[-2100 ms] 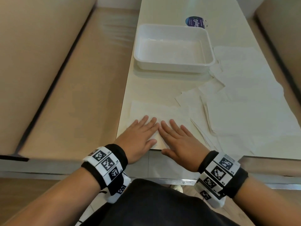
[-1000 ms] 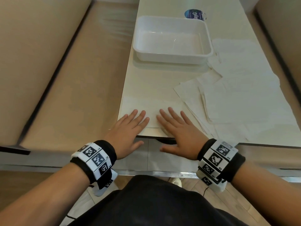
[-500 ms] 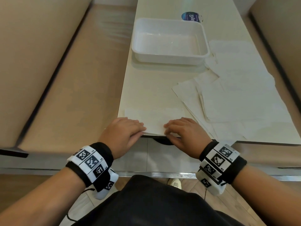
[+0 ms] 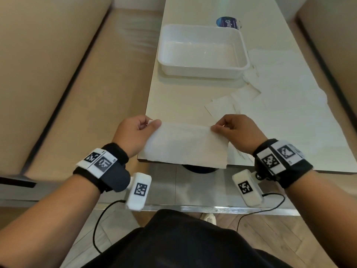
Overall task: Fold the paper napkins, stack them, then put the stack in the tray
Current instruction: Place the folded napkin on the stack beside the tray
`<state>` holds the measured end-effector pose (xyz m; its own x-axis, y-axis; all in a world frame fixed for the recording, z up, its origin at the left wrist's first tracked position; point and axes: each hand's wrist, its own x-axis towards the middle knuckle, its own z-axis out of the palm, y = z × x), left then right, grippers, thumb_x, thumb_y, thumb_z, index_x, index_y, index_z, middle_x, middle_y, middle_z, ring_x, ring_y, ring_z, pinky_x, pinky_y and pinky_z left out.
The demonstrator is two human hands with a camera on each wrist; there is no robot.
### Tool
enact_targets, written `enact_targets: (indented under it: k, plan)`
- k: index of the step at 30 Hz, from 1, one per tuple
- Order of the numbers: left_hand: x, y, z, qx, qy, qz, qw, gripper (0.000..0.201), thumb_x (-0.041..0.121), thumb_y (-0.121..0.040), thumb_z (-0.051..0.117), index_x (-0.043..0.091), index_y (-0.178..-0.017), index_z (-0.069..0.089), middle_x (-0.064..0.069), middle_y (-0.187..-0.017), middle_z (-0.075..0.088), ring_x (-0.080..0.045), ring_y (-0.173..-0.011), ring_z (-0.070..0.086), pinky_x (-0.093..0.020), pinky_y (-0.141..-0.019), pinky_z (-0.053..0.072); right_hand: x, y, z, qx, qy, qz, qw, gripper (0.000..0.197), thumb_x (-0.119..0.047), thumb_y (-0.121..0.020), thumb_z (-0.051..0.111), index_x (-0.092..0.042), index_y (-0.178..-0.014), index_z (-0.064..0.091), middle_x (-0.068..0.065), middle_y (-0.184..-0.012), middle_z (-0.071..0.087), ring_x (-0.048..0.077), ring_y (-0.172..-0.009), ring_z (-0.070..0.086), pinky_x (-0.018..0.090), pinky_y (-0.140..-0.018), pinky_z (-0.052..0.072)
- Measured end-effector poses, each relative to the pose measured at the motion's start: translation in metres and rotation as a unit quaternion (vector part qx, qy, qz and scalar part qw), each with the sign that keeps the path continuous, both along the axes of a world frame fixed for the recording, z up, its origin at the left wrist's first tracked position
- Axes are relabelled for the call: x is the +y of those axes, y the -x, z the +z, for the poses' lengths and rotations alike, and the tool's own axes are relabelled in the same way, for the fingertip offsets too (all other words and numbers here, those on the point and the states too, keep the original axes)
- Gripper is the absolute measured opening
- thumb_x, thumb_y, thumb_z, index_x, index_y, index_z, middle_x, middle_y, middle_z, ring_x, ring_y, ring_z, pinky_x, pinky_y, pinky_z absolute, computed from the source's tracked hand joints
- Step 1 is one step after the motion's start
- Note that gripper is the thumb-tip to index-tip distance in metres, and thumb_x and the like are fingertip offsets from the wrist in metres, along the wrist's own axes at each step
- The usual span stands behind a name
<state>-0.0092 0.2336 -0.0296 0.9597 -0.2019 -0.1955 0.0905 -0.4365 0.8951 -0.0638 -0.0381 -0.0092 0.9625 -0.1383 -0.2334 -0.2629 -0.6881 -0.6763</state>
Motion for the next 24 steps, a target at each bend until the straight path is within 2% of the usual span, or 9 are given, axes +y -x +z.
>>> enact_targets:
  k: [3, 5, 8, 10, 12, 14, 17, 19, 24]
  plan:
    - [-0.008, -0.008, -0.010, -0.042, -0.138, -0.016, 0.989, 0.035, 0.043, -0.090, 0.062, 0.010, -0.080, 0.064, -0.014, -0.077, 0.065, -0.020, -0.068, 0.054, -0.035, -0.067, 0.047, 0.003, -0.011, -0.009, 0.047, 0.113, 0.007, 0.992, 0.021, -0.043, -0.088, 0.060, -0.023, -0.083, 0.062, -0.006, -0.088, 0.061, 0.015, -0.084, 0.056, 0.029, -0.070, 0.042]
    - [-0.014, -0.013, -0.011, -0.052, -0.197, -0.025, 0.979, 0.032, 0.044, -0.091, 0.060, 0.012, -0.084, 0.064, -0.005, -0.075, 0.063, -0.021, -0.070, 0.056, -0.033, -0.068, 0.047, 0.006, -0.016, -0.013, 0.059, 0.164, -0.006, 0.985, 0.023, -0.046, -0.087, 0.059, -0.023, -0.089, 0.061, -0.005, -0.095, 0.063, 0.016, -0.087, 0.056, 0.030, -0.073, 0.044]
    - [-0.017, -0.018, -0.013, -0.079, -0.245, -0.021, 0.966, 0.029, 0.044, -0.091, 0.059, 0.017, -0.102, 0.062, 0.002, -0.092, 0.060, -0.021, -0.088, 0.058, -0.033, -0.077, 0.046, 0.010, -0.013, -0.012, 0.021, 0.215, -0.011, 0.976, 0.035, -0.044, -0.088, 0.058, -0.022, -0.115, 0.056, 0.000, -0.117, 0.058, 0.021, -0.105, 0.054, 0.034, -0.081, 0.045]
    - [-0.017, -0.016, -0.011, -0.139, -0.247, -0.027, 0.958, 0.030, 0.040, -0.093, 0.057, 0.019, -0.114, 0.059, 0.003, -0.107, 0.055, -0.021, -0.105, 0.053, -0.029, -0.088, 0.041, 0.016, -0.006, -0.009, -0.048, 0.252, 0.027, 0.966, 0.042, -0.037, -0.091, 0.056, -0.020, -0.129, 0.050, 0.003, -0.130, 0.051, 0.026, -0.118, 0.046, 0.037, -0.090, 0.041]
    - [-0.025, -0.006, -0.008, -0.186, -0.237, -0.091, 0.949, 0.034, 0.032, -0.097, 0.052, 0.017, -0.128, 0.056, -0.001, -0.130, 0.052, -0.021, -0.124, 0.044, -0.026, -0.100, 0.031, 0.028, 0.002, -0.007, -0.101, 0.259, 0.095, 0.956, 0.043, -0.029, -0.095, 0.050, -0.018, -0.136, 0.047, 0.005, -0.141, 0.047, 0.029, -0.128, 0.041, 0.040, -0.099, 0.036]
    - [-0.040, 0.009, -0.009, -0.194, -0.240, -0.211, 0.927, 0.045, 0.028, -0.101, 0.043, 0.016, -0.145, 0.040, -0.003, -0.153, 0.036, -0.019, -0.142, 0.028, -0.028, -0.114, 0.019, 0.044, 0.013, -0.011, -0.064, 0.266, 0.179, 0.945, 0.049, -0.028, -0.099, 0.041, -0.016, -0.146, 0.034, 0.005, -0.154, 0.033, 0.028, -0.141, 0.028, 0.042, -0.110, 0.026]
    - [-0.058, 0.028, -0.025, -0.156, -0.318, -0.337, 0.872, 0.057, 0.035, -0.104, 0.027, 0.016, -0.154, 0.007, -0.001, -0.163, 0.002, -0.016, -0.150, -0.004, -0.031, -0.120, -0.001, 0.058, 0.027, -0.032, 0.056, 0.286, 0.246, 0.924, 0.058, -0.036, -0.104, 0.021, -0.016, -0.153, -0.002, 0.003, -0.161, -0.004, 0.025, -0.148, -0.005, 0.041, -0.118, 0.003]
    - [-0.059, 0.031, -0.037, -0.142, -0.360, -0.354, 0.851, 0.060, 0.041, -0.104, 0.019, 0.020, -0.154, -0.006, 0.001, -0.162, -0.011, -0.014, -0.148, -0.015, -0.033, -0.120, -0.007, 0.056, 0.031, -0.044, 0.088, 0.273, 0.243, 0.927, 0.060, -0.041, -0.103, 0.015, -0.017, -0.151, -0.013, 0.002, -0.159, -0.018, 0.023, -0.146, -0.017, 0.040, -0.118, -0.005]
    - [-0.040, 0.025, -0.049, -0.145, -0.422, -0.344, 0.826, 0.073, 0.061, -0.096, 0.010, 0.023, -0.151, -0.018, 0.005, -0.157, -0.027, -0.011, -0.144, -0.027, -0.035, -0.119, -0.013, 0.040, 0.034, -0.053, 0.089, 0.255, 0.212, 0.939, 0.077, -0.058, -0.097, 0.019, -0.015, -0.150, -0.016, 0.002, -0.156, -0.025, 0.019, -0.143, -0.025, 0.034, -0.116, -0.011]
